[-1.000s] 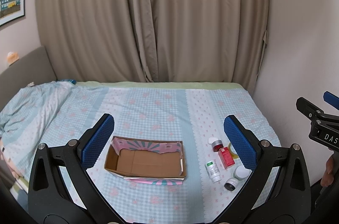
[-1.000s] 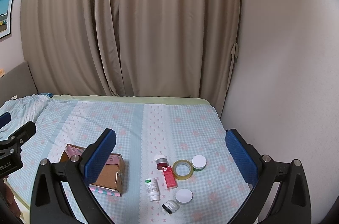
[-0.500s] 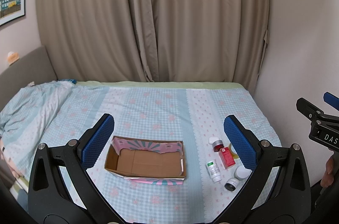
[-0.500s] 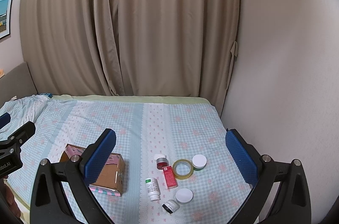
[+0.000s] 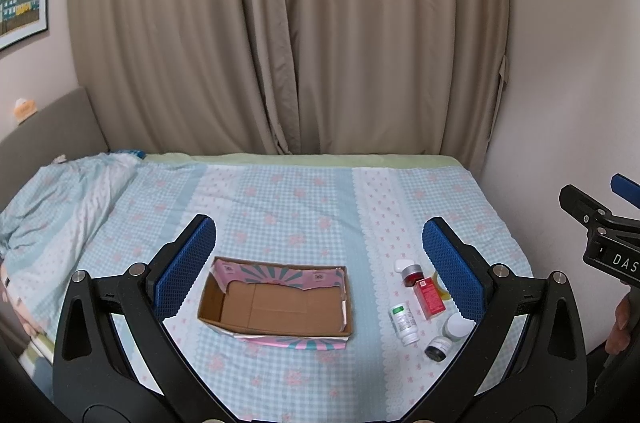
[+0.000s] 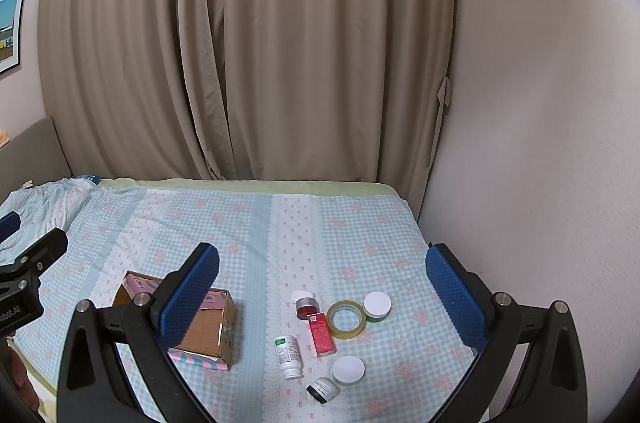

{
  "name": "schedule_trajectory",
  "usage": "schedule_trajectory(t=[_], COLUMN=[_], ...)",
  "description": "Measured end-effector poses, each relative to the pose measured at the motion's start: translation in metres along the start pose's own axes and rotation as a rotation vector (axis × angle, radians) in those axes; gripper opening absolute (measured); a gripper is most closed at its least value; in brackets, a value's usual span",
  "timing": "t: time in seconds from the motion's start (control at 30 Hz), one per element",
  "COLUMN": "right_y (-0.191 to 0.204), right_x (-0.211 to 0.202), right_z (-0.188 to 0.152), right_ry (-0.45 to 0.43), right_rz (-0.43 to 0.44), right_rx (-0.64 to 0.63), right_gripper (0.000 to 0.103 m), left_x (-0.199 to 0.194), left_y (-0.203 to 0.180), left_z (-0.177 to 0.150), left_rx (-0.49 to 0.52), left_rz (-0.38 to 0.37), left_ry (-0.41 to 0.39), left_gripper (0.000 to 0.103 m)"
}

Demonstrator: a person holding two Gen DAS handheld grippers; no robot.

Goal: Organize rigid objects

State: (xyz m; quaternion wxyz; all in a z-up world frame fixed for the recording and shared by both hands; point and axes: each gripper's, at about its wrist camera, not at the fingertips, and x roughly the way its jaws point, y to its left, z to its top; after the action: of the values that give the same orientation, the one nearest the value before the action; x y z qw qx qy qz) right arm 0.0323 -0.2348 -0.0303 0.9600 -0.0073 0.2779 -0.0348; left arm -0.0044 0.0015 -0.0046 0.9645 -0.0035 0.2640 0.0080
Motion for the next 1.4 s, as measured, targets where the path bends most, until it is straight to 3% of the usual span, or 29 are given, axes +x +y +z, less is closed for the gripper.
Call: schedule_trajectory(t=[0.83,1.17,1.4], right_y=[0.001,-0.026,-0.06], right_x=[-0.002,0.016,0.094], right_z=[0.0,0.002,-0.036], right_ry=[0.018,0.029,0.125], right_rz=[0.002,0.042,0.0], right_rx=[-0.012,0.004,-0.063], right_gripper=[0.103,0.103,0.103], left_x=[0.008,0.06,0.141], left_y=[-0.007,-0.039,-0.09], left_z=[0.004,-0.014,-0.073], left_rx=[-0.003,-0.05,-0.049], left_rz=[0.004,-0.002,-0.035], left_ry=[0.019,0.149,0.326], left_gripper=[0.103,0.103,0.102])
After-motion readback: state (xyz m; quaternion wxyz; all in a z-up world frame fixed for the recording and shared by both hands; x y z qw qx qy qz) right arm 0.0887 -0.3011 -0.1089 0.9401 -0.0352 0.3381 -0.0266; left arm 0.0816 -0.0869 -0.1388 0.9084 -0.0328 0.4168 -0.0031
